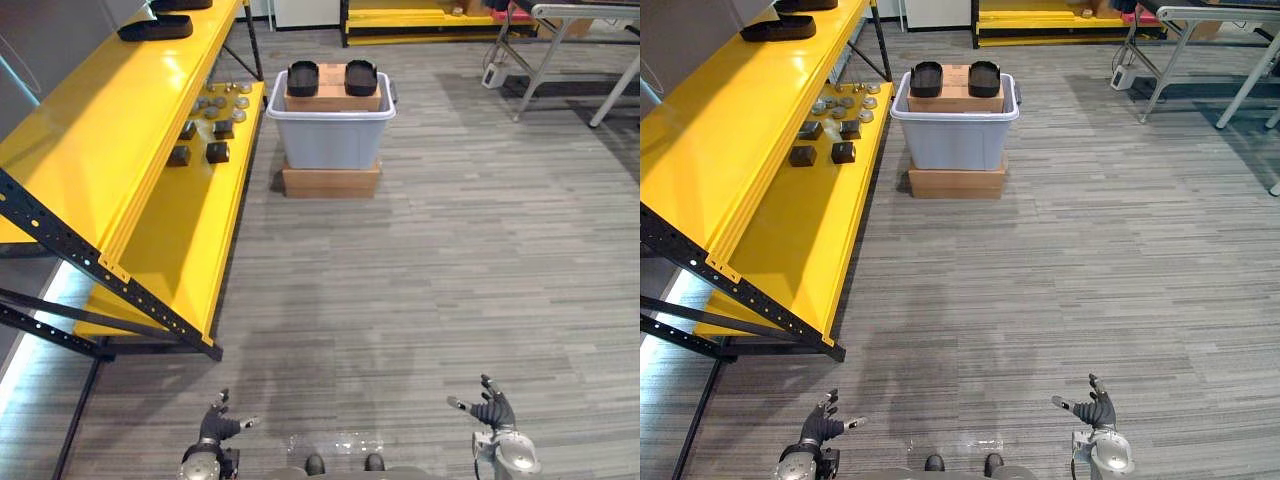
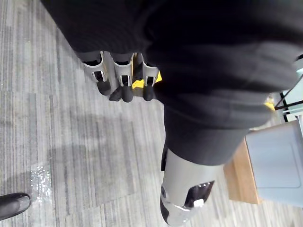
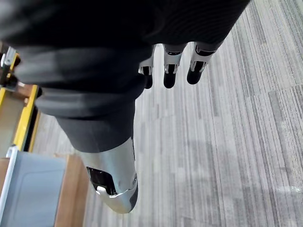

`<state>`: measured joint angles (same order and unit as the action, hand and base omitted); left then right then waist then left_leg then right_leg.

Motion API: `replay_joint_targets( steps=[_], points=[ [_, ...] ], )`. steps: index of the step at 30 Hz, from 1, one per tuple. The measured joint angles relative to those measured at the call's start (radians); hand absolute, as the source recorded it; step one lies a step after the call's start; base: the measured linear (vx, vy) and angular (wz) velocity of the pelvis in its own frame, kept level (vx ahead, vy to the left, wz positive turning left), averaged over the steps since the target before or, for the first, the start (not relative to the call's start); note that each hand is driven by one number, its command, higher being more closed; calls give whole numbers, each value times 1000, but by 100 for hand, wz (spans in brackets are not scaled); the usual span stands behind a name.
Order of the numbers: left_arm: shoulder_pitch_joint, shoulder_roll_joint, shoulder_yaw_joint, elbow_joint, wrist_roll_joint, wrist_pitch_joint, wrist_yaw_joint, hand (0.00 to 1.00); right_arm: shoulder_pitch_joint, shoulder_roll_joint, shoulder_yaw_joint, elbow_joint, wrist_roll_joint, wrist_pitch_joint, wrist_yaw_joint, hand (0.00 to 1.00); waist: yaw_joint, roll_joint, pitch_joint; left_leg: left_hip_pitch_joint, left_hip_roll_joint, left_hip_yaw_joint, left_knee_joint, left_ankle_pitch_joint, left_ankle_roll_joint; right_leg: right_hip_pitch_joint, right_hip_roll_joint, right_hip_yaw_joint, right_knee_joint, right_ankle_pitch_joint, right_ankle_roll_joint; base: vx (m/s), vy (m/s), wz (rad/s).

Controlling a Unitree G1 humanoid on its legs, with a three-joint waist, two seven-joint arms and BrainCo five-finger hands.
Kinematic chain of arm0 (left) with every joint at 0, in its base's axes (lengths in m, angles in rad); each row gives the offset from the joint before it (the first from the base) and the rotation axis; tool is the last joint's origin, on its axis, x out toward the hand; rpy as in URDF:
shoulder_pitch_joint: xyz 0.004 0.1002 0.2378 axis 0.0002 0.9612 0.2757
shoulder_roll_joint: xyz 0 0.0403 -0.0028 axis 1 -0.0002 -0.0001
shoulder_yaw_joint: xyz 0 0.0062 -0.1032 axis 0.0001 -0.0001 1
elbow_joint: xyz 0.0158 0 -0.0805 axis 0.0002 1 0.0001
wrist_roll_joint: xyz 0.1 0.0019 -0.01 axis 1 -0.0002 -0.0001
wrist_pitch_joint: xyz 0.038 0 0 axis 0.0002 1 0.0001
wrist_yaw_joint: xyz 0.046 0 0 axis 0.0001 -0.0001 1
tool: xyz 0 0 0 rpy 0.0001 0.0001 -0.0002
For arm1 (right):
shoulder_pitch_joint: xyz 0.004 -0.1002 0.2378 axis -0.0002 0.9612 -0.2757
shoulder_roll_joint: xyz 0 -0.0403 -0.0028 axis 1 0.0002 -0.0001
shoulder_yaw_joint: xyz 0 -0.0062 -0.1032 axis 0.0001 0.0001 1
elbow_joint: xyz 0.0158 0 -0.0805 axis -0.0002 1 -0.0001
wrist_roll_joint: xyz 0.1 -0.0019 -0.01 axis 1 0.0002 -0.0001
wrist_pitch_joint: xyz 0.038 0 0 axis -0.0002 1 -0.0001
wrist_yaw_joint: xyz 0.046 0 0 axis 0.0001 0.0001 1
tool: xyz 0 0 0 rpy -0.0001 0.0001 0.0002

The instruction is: Walk over and take plastic housings, then place them on the shelf

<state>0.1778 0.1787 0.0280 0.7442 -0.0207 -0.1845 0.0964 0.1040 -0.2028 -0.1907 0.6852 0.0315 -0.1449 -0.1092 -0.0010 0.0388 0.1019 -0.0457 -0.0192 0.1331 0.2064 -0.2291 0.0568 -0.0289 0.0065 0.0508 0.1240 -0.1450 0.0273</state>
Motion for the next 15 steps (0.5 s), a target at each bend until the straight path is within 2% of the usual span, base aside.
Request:
replay_joint_targets(
  steps=[2,4,5,6,8,9,10,11,12,13,14,15],
  points=[
    [-4,-1,5,-18,-8,0,4,0,0,0,-6,-17,1,1,-4,0,5,5,14,-19,-8,12,55,-60,14,-79,-10,11,178,-85,41,76,91,-19],
    [-4,1,4,-29,-9,0,15,0,10,6,-5,-29,6,13,-6,0,-6,7,30,1,-22,-1,69,-85,27,-175,-22,2,425,-122,73,163,90,17],
    [-6,6,4,-28,-10,0,18,0,15,16,-5,-35,7,20,-6,0,-17,-3,37,23,-32,-9,74,-94,37,-234,-29,-3,561,-140,73,319,85,41],
    [-7,10,2,-25,-12,3,19,0,14,19,-5,-37,7,22,-7,0,-21,-9,46,56,-39,-22,74,-107,44,-260,-30,-19,619,-167,59,339,57,36],
    [-36,11,2,-25,-18,3,19,0,9,9,-4,-44,7,22,-15,0,-29,3,62,115,-27,-66,33,-109,44,-327,-16,-73,613,-191,24,397,14,45],
    [-49,11,2,-24,-18,3,20,0,3,4,-4,-44,7,22,-17,0,-31,11,70,132,-16,-75,18,-109,44,-352,-7,-82,595,-190,21,409,-19,54],
    [-66,11,2,-24,-18,3,21,0,-11,-5,-3,-45,7,22,-19,0,-39,24,82,155,4,-85,2,-109,41,-391,11,-100,552,-179,13,421,-44,46],
    [-85,11,0,-22,-19,2,23,0,-26,-15,-2,-45,7,22,-21,0,-45,37,94,178,25,-99,-3,-112,18,-437,30,-114,452,-132,13,448,-58,52],
    [-92,15,-1,-21,-19,0,33,0,-29,-20,5,-49,7,22,-21,0,-45,24,94,202,25,-107,-4,-118,-16,-458,34,-117,324,-28,4,601,-83,44],
    [-93,20,-6,-19,-21,0,39,0,-24,-20,6,-53,7,21,-22,0,-47,9,92,223,19,-112,-4,-127,-32,-462,31,-114,263,53,-18,664,-100,35],
    [-94,11,-8,0,-26,1,40,0,-19,-30,7,-56,7,22,-22,0,-54,17,91,257,37,-133,4,-147,-62,-464,33,-127,291,166,-74,687,-132,23],
    [-97,9,-9,12,-27,1,38,0,-33,-25,7,-77,7,24,-22,0,-66,30,85,245,61,-144,46,-128,-91,-468,44,-146,329,115,-99,571,-125,17]
  ],
)
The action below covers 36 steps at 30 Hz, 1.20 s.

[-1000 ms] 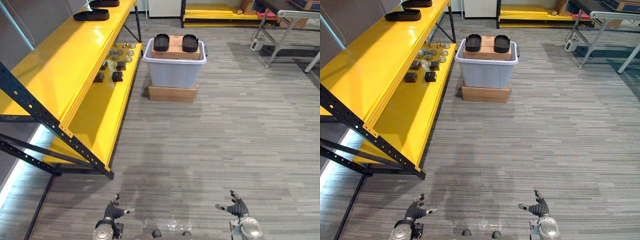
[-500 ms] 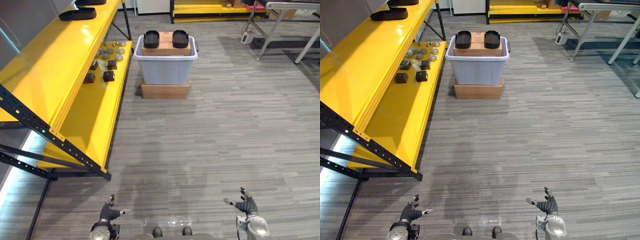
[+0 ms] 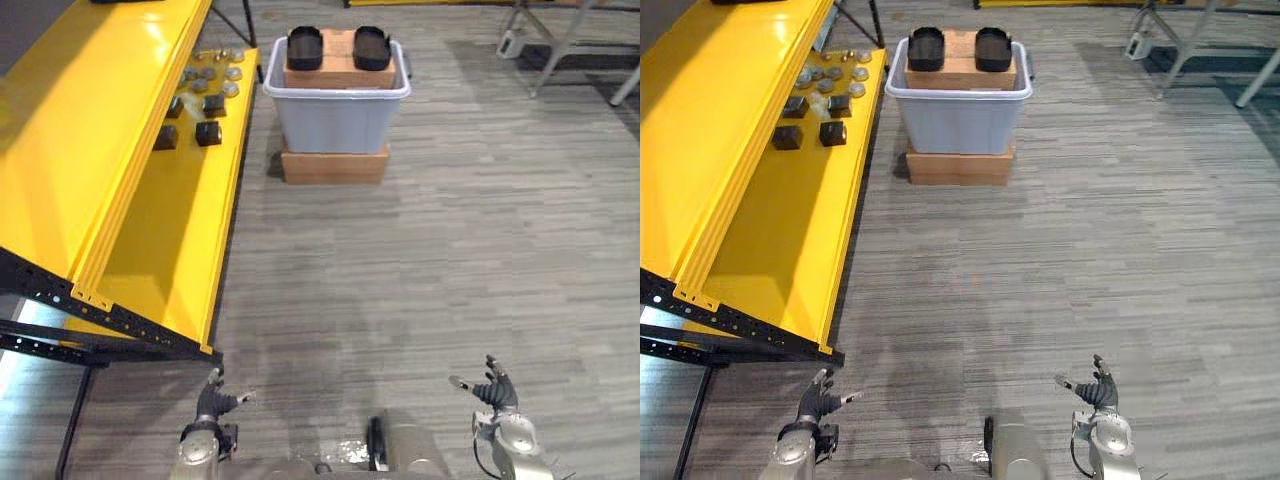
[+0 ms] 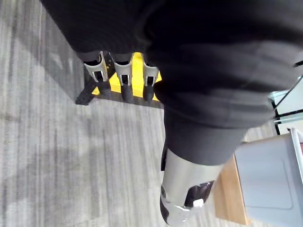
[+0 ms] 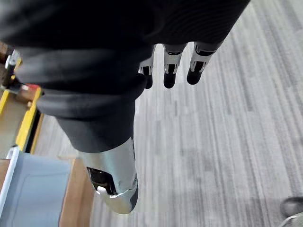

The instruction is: Walk over and take plastic housings, then place them on the shelf

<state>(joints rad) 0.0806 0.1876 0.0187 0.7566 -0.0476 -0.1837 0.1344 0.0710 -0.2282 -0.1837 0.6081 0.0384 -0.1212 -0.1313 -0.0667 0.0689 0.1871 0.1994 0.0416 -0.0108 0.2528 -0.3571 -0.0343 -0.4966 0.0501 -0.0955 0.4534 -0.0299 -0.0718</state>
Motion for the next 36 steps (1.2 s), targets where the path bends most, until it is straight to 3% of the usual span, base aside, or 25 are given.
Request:
replay_joint_targets(
  steps=[2,4,5,8,9,11,13,14,16,17,18,20,21,22,23,24,25,27,28,29,31,33,34,35,36],
  points=[
    [-14,-6,1,4,0,0,1,0,-10,5,6,-28,0,-4,0,0,-6,1,1,-52,6,-15,136,66,-5,28,13,-15,18,-50,-21,577,-167,8],
    [-8,-32,18,8,-1,0,1,0,8,5,38,-34,0,-4,1,0,-6,2,6,-131,15,-14,416,242,9,155,33,-13,-36,-92,-33,588,-169,3],
    [3,-43,19,3,-2,-2,-2,0,14,12,62,-37,0,-7,1,0,2,2,12,-204,43,-7,654,278,6,262,46,-2,-98,-104,-46,450,-102,-6],
    [23,-55,20,-10,-3,-1,-2,0,14,55,82,-40,14,-17,0,0,38,-21,23,-402,119,110,950,218,70,470,59,69,-229,-114,-62,469,-86,-43],
    [28,-58,20,-14,-4,-1,-2,0,14,58,82,-40,23,-19,0,0,50,-23,24,-439,117,119,943,202,70,500,54,84,-252,-116,-63,511,3,-61],
    [50,-60,19,-19,-23,-1,-2,0,11,58,73,-36,32,-22,-1,0,70,-26,28,-568,88,123,758,147,63,581,32,124,-307,-145,-53,497,87,-40],
    [56,-63,18,-19,-26,0,-2,0,23,59,57,-20,32,-22,-1,0,81,-28,29,-593,37,121,526,142,46,628,-1,139,-318,-173,-38,333,98,-21],
    [67,-69,14,-18,-31,0,-1,0,24,56,40,3,32,-21,-1,0,87,-37,35,-598,-1,100,311,164,18,660,-24,152,-331,-200,-29,460,137,-23],
    [82,-75,11,-17,-32,0,-1,0,21,46,24,26,31,-21,-4,0,91,-12,22,-609,-26,55,39,228,-38,693,-32,173,-356,-240,-13,548,208,-42],
    [90,-70,13,-5,-32,0,-1,0,22,41,29,51,31,-15,-6,0,107,-8,11,-627,-28,42,37,297,-2,714,-40,205,-341,-300,-4,544,260,-57],
    [95,-66,15,1,-32,1,-1,0,27,45,33,54,31,-8,-5,0,108,-10,-2,-640,-44,44,77,311,13,720,-54,212,-320,-325,-2,576,270,-50],
    [94,-70,16,30,-32,2,-1,0,50,53,41,56,29,-3,-2,0,110,-44,-24,-665,-81,70,185,308,62,705,-95,237,-216,-356,18,744,253,-13],
    [95,-71,12,32,-32,2,-2,0,54,60,41,72,28,-1,0,0,111,-71,-38,-649,-98,99,199,262,76,649,-108,255,-63,-350,58,810,261,-15],
    [95,-71,12,34,-32,2,-2,0,49,62,39,83,28,1,0,0,110,-77,-37,-632,-110,100,205,239,87,618,-113,261,31,-329,113,647,202,-10],
    [94,-69,10,39,-32,4,-2,0,49,67,37,89,27,4,0,0,101,-85,-35,-570,-133,97,203,206,102,548,-119,275,257,-264,271,614,171,9],
    [93,-68,8,39,-33,5,-1,0,52,67,38,90,27,8,1,0,88,-85,-34,-492,-147,96,195,178,112,482,-123,269,478,-247,321,607,154,14],
    [93,-68,6,39,-36,5,-1,0,52,68,40,90,27,11,1,0,85,-84,-34,-447,-151,93,179,174,111,451,-129,251,558,-252,308,567,122,9],
    [85,-67,-16,39,-48,4,0,0,53,69,46,79,27,9,2,0,82,-63,-35,-278,-145,74,81,173,113,330,-150,137,627,-303,192,495,106,0],
    [78,-67,-17,39,-51,4,-1,0,52,69,46,74,27,8,2,0,82,-59,-33,-243,-138,68,53,170,117,301,-149,112,602,-315,169,442,52,8],
    [58,-68,-16,42,-58,4,-1,0,44,68,45,74,27,6,2,0,80,-49,-23,-187,-120,57,12,154,119,251,-139,76,507,-333,143,336,2,11],
    [36,-69,-15,56,-60,3,-1,0,42,69,45,74,28,5,2,0,78,-45,-17,-139,-99,42,-11,137,107,189,-116,73,289,-325,146,404,-54,19],
    [27,-70,-14,62,-60,3,-1,0,39,70,44,77,29,6,2,0,65,-42,-14,-110,-71,29,-11,93,85,168,-80,113,13,-227,153,388,-96,25],
    [30,-66,-11,73,-60,3,-1,0,43,73,44,79,29,6,2,0,60,-49,-15,-96,-67,15,-5,63,69,165,-70,146,-104,-95,148,380,-143,29],
    [30,-66,-11,89,-60,3,0,0,47,72,43,88,29,8,1,0,51,-51,-17,-74,-58,-6,-1,40,57,181,-64,149,-104,-19,135,495,-217,37],
    [33,-69,-11,102,-60,5,0,0,48,71,41,96,29,12,0,0,43,-44,-21,-54,-40,-18,-1,25,44,186,-48,147,-82,5,104,577,-255,41]
  ],
)
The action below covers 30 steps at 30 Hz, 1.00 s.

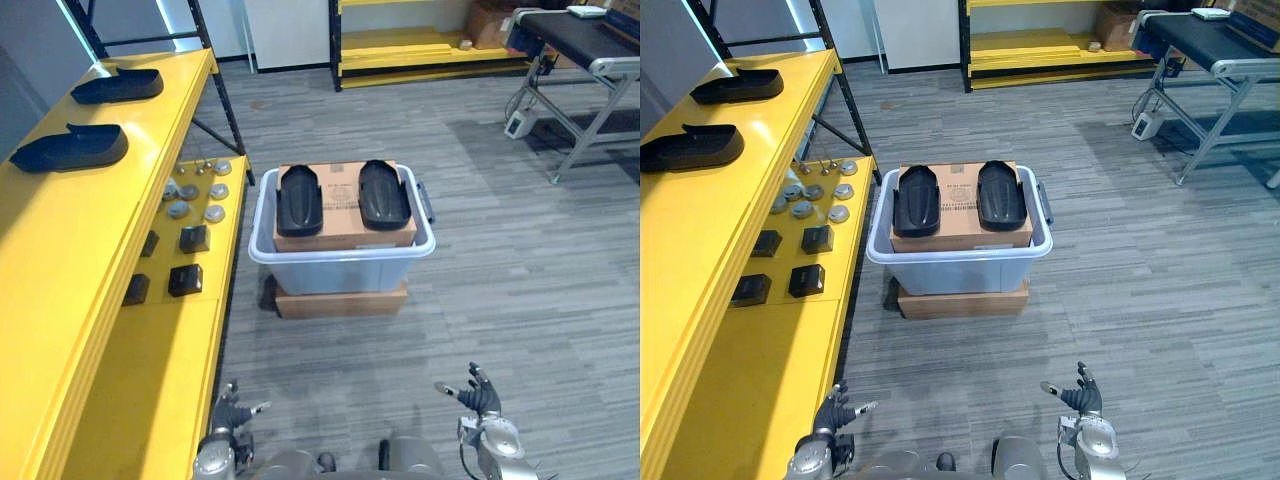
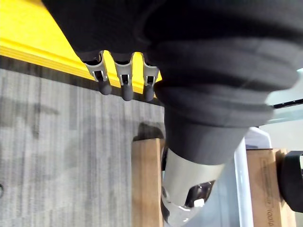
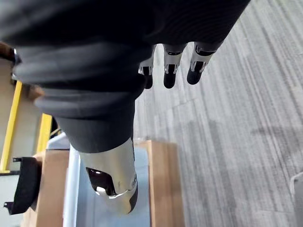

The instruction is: Walk over and take plastic housings, then place them on the shelf

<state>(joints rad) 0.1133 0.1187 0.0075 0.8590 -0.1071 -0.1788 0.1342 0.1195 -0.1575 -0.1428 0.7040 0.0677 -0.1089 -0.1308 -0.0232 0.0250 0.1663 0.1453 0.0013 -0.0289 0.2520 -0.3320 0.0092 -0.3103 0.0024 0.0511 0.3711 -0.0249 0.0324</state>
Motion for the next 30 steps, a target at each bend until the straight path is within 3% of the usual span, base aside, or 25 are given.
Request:
replay_joint_targets(
  steps=[2,4,5,7,8,10,12,13,14,15,20,24,30],
  points=[
    [3,-12,14,-3,0,0,0,0,8,16,-1,-5,0,3,0,0,-5,8,-1,-31,29,-13,123,3,-20,21,10,-48,40,-42,-38,470,-233,48],
    [-6,-49,46,-11,0,0,-1,0,34,29,5,-39,1,2,1,0,-12,17,2,-131,62,-1,408,54,-64,84,21,-86,40,-82,-67,365,-217,40],
    [3,-68,47,-25,-1,0,-1,0,45,38,17,-68,2,0,0,0,2,28,1,-194,98,20,591,135,-61,140,38,-91,19,-100,-86,396,-174,-2],
    [17,-76,41,-35,-1,0,-4,0,36,48,40,-71,7,-4,0,0,13,30,-1,-262,156,62,731,121,-50,225,60,-81,-31,-110,-103,436,-153,-15],
    [21,-78,41,-35,-1,0,-4,0,31,59,34,-70,15,-9,-1,0,15,27,-3,-285,172,72,723,111,-39,270,58,-78,-67,-111,-103,378,-94,-9],
    [23,-79,41,-34,-2,0,-4,0,26,61,24,-56,23,-14,-1,0,19,23,-2,-312,172,74,607,84,-55,312,45,-65,-99,-110,-103,267,0,-13],
    [20,-80,39,-33,-8,0,-4,0,28,63,-15,-42,41,-15,-2,0,29,30,-7,-309,151,55,334,76,-80,330,24,-48,-114,-112,-98,205,95,-24],
    [20,-79,36,-33,-8,0,-5,0,32,61,-26,-37,42,-15,-3,0,31,35,-9,-300,140,49,248,94,-95,330,19,-47,-114,-117,-88,189,129,-13],
    [22,-81,28,-26,-9,0,-6,0,37,47,-45,-28,44,-15,-4,0,31,62,-15,-288,140,22,111,233,-109,340,31,-43,-118,-133,-60,191,179,-3],
    [12,-78,24,-6,-8,0,-6,0,38,39,-58,0,44,-12,-6,0,30,78,-19,-268,136,9,90,209,-101,355,31,-40,-118,-146,-42,182,186,3],
    [28,-48,25,5,-5,1,-6,0,56,58,-107,3,50,-13,-23,0,39,9,-41,-226,87,55,-9,231,-68,343,-25,9,-131,-155,-9,75,129,-12],
    [30,-24,25,34,4,9,-5,0,56,38,-182,-15,62,-13,-44,0,37,10,-45,-201,68,81,-49,237,-58,338,-44,38,-152,-151,9,0,68,-20],
    [60,-1,24,34,20,8,-8,0,67,-48,-278,-318,78,-12,-81,0,20,7,-56,-199,55,117,-79,236,-56,321,-51,80,-190,-134,25,32,31,-20]
  ],
)
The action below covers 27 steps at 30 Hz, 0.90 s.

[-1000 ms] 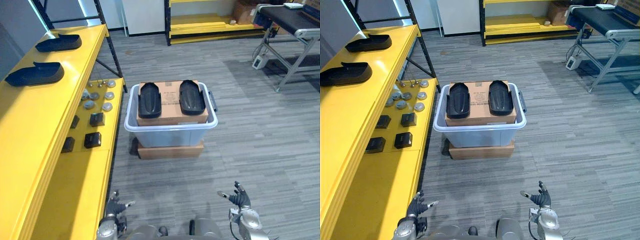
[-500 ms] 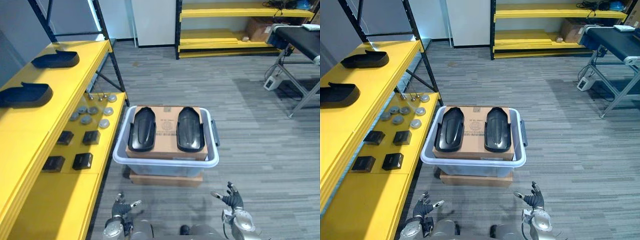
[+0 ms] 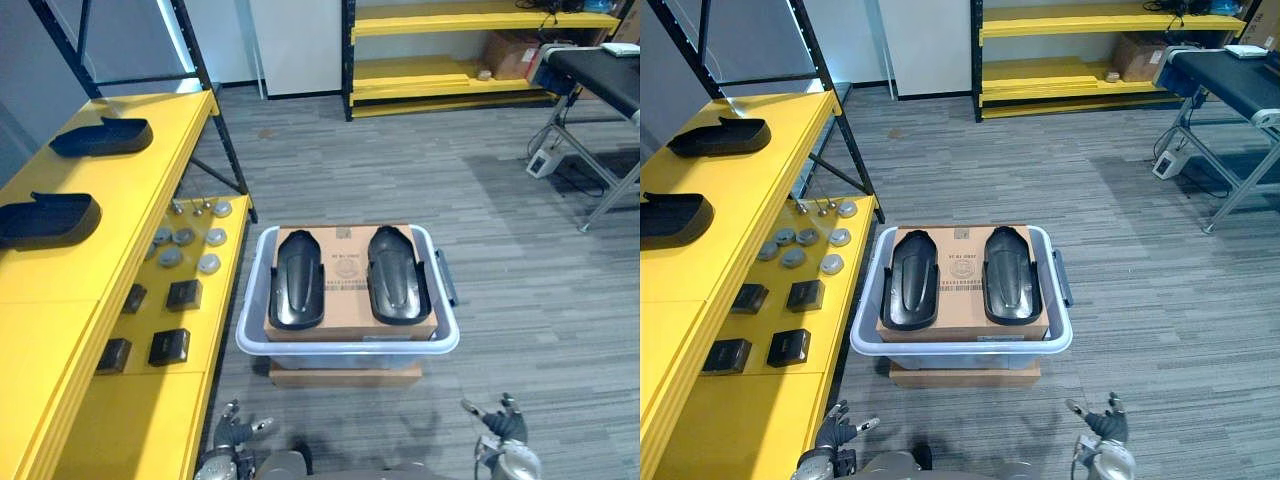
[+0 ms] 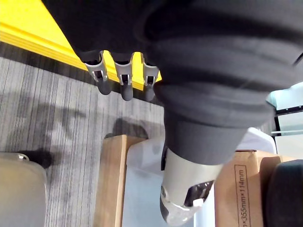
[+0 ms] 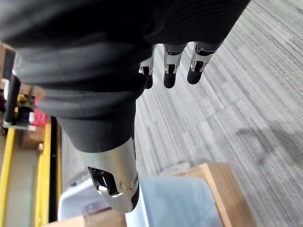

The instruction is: Walk over and take plastic housings, then place them on the shelf

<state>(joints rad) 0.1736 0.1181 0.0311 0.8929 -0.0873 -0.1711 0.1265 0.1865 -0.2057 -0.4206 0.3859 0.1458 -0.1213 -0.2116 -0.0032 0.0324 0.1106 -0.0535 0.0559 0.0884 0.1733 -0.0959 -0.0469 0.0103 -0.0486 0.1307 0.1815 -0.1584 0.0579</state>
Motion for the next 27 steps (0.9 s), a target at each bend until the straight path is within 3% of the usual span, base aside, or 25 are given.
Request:
replay_joint_targets(
  steps=[7,13,20,21,27],
  points=[
    [5,16,-32,0,21,-1,-21,0,-79,-60,5,-186,-47,-29,-35,0,-8,-10,-4,-2,0,-1,-17,0,2,2,2,12,-21,16,5,52,-4,-6],
    [4,21,-51,-1,22,-4,-39,0,-167,-120,150,-197,-160,-29,-34,0,6,-5,-2,-15,-10,-18,-47,27,20,-1,-7,-4,-54,37,4,-12,-2,10],
    [-1,22,-94,-20,21,-13,-37,0,-420,-171,288,73,-236,-12,-31,0,20,20,44,-66,-41,-122,-146,138,31,-38,-26,-107,-74,64,8,-90,-8,43],
    [0,22,-99,-20,20,-13,-34,0,-468,-171,308,120,-238,0,-34,0,33,26,50,-77,-41,-131,-163,153,31,-52,-24,-115,-78,72,10,-139,-1,35],
    [-30,22,-111,-23,9,-15,-15,0,-724,-172,320,389,-269,43,-87,0,51,48,121,-128,-42,-180,-211,217,26,-101,-21,-161,-81,93,9,-104,-3,23]
  ],
)
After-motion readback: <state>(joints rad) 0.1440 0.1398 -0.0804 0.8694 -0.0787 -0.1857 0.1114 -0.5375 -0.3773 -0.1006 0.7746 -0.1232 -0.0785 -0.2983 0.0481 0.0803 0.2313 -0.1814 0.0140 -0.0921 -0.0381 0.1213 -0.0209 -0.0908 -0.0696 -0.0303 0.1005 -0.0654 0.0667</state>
